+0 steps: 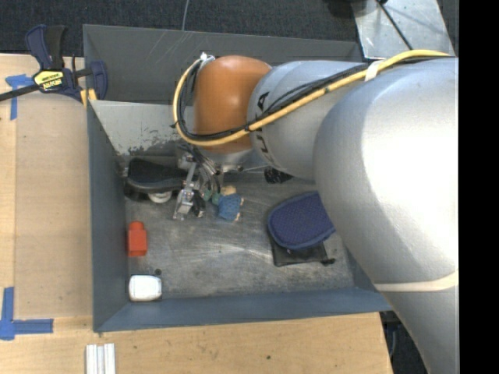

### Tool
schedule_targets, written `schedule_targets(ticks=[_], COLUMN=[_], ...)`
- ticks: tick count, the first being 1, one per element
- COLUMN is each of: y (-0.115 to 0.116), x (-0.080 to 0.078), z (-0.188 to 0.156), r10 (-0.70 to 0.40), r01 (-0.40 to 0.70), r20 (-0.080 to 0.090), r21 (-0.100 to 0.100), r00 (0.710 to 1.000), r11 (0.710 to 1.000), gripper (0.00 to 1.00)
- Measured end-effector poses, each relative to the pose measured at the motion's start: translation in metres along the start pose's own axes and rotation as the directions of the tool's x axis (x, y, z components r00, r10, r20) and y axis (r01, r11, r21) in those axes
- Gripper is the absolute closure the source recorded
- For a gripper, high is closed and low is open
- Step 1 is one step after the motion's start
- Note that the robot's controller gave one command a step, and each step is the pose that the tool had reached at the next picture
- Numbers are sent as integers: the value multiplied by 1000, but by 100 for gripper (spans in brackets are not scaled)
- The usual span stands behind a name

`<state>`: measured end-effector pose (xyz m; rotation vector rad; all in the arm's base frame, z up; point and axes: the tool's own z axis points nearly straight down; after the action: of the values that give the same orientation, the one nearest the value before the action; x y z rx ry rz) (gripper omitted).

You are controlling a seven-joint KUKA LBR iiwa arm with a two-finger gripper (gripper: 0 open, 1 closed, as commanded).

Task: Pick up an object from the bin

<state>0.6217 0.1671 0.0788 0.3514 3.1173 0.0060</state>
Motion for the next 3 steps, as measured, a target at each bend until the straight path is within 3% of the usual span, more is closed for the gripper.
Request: schedule_targets(ticks=[1,2,3], y=[0,0,-1], x=[-1,-3,-2], z=[0,-2,-20], r10=[-1,0,0], r01=[1,0,0], r20=[-1,5,-5], r21=[1,1,4], r00=[1000,1000,1000], r11=[1000,1000,1000], gripper=[0,100,100])
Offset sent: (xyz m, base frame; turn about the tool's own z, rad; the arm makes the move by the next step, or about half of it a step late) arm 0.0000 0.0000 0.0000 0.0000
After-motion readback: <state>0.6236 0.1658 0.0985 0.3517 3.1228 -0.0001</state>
